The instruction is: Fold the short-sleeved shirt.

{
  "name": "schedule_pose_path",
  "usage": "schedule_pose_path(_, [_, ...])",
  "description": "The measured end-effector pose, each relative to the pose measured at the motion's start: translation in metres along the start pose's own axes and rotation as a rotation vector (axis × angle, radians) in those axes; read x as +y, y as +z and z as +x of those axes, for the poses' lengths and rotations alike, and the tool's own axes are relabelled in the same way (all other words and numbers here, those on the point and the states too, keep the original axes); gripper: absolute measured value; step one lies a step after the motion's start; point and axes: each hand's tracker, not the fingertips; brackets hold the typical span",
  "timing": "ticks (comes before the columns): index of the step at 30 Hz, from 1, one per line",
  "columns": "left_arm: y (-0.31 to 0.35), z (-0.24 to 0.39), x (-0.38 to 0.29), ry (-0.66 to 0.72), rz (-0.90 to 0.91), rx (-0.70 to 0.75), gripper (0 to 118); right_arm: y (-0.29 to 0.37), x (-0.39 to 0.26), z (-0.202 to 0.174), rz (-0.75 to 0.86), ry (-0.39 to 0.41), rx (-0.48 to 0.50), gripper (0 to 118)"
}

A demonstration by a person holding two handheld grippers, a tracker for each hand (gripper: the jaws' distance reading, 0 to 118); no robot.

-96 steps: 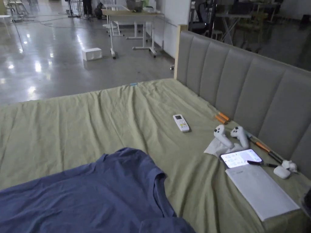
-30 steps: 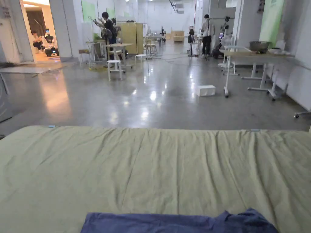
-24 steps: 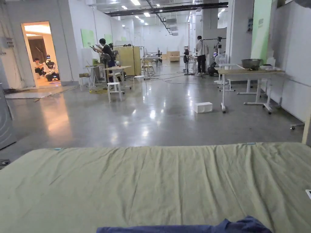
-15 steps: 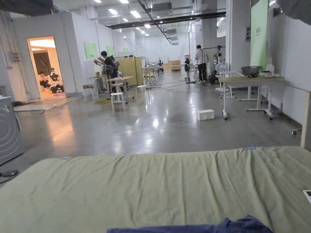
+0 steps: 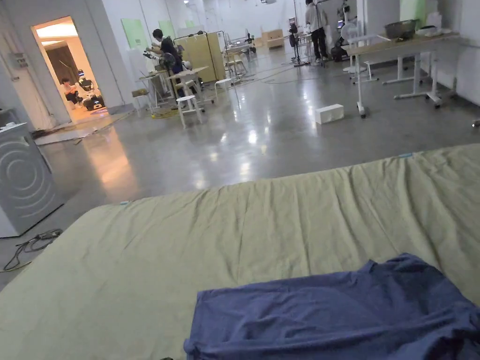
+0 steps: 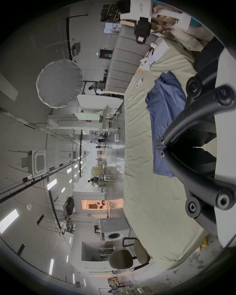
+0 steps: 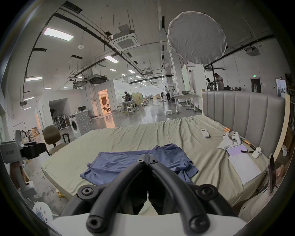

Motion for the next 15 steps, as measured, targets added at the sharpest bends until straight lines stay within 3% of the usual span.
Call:
schedule_pose_path(1, [-0.011, -0.006, -0.005, 0.009, -0.012, 0.017, 1, -0.002, -0.002, 0.001, -0.008, 0.000, 0.004, 0])
schedule_pose_path(2, [-0.023, -0.013, -0.010, 0.038, -0.031, 0.043, 11, -0.003, -0.004, 0.002, -0.018, 0.003, 0.008, 0])
schedule_pose_path(4, [-0.055, -0.034, -0.026, 0.126, -0.102, -0.011, 66, -0.008, -0.011, 0.007, -0.044, -0.001, 0.010, 0])
schedule_pose_path(5, [-0.069, -0.043, -0.035, 0.201, -0.114, -0.038, 71, -0.011, -0.014, 0.009, -0.061, -0.008, 0.013, 0])
schedule_pose_path(8, [-0.119, -0.073, -0.068, 0.357, -0.199, -0.075, 75, -0.021, -0.022, 0.015, -0.103, -0.030, 0.009, 0])
schedule_pose_path(15, [-0.219, -0.113, -0.126, 0.321, -0.480, 0.072, 75, -0.032, -0.028, 0.024, -0.151, -0.069, -0.021, 0])
